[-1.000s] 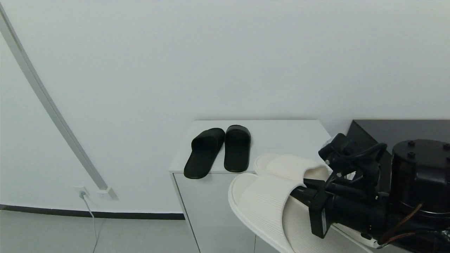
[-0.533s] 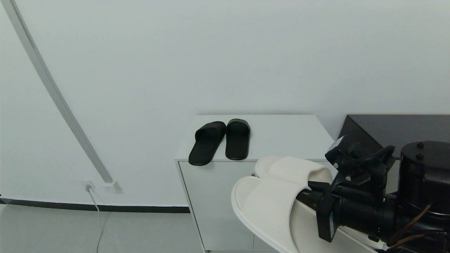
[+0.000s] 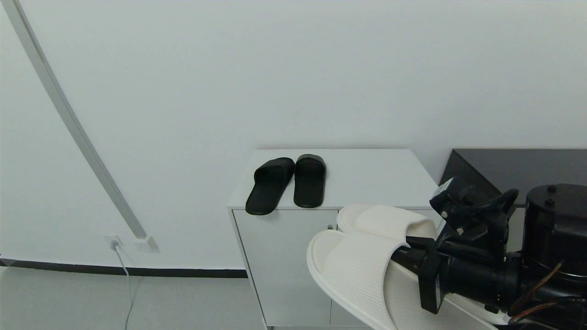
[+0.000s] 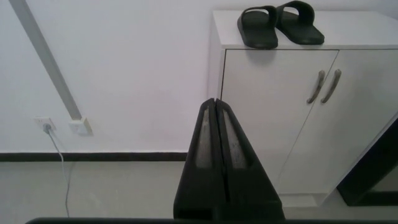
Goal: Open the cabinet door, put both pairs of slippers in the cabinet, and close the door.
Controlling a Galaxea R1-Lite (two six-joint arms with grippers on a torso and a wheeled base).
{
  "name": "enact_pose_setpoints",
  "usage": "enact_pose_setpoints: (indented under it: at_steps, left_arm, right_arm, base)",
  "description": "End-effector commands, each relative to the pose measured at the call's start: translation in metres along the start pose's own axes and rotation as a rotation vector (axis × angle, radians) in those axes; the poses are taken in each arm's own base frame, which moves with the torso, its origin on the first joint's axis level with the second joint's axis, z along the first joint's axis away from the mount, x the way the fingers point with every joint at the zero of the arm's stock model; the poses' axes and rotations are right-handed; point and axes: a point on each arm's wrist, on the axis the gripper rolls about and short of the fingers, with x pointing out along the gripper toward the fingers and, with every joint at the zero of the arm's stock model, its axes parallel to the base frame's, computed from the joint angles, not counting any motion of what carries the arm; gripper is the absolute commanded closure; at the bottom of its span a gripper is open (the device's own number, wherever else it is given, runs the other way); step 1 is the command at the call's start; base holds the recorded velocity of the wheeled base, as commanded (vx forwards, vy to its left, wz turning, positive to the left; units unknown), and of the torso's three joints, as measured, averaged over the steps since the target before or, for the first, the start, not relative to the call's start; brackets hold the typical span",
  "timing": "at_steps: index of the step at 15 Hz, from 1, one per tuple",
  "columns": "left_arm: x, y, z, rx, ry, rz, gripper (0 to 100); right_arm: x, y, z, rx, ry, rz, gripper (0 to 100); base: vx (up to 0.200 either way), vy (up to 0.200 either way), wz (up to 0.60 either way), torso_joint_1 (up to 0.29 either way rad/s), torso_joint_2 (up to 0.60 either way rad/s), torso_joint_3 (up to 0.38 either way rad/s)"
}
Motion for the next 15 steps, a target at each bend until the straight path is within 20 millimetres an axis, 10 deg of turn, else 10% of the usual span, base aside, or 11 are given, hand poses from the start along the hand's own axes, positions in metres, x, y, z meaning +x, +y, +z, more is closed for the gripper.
enact_pose_setpoints:
  at_steps: [1, 4, 5, 15]
  left_arm:
    - [0.0000, 0.0000, 0.0004, 0.000, 0.000, 0.000, 100]
    - [0.0000, 0.0000, 0.0004, -0.002, 0.000, -0.001, 100]
    - [0.0000, 0.0000, 0.0004, -0.002, 0.000, 0.000, 0]
    - [0.0000, 0.0000, 0.0004, -0.002, 0.000, 0.000, 0]
  right_arm:
    - [0.0012, -0.0009, -0.0038, 0.003, 0.016, -0.003, 100]
    - [0.0018, -0.0020, -0.0069, 0.003, 0.028, -0.007, 100]
    - [0.0025, -0.0020, -0.0073, 0.001, 0.030, -0.007, 100]
    - [0.0010, -0.0013, -0.0116, -0.005, 0.037, 0.016, 100]
  base:
    - [0.000, 0.000, 0.00, -0.154, 0.33, 0.163]
    - [0.000, 0.000, 0.00, -0.157, 0.36, 0.199]
    - [0.000, 0.000, 0.00, -0.159, 0.37, 0.227]
    - [0.000, 0.000, 0.00, -0.208, 0.51, 0.290]
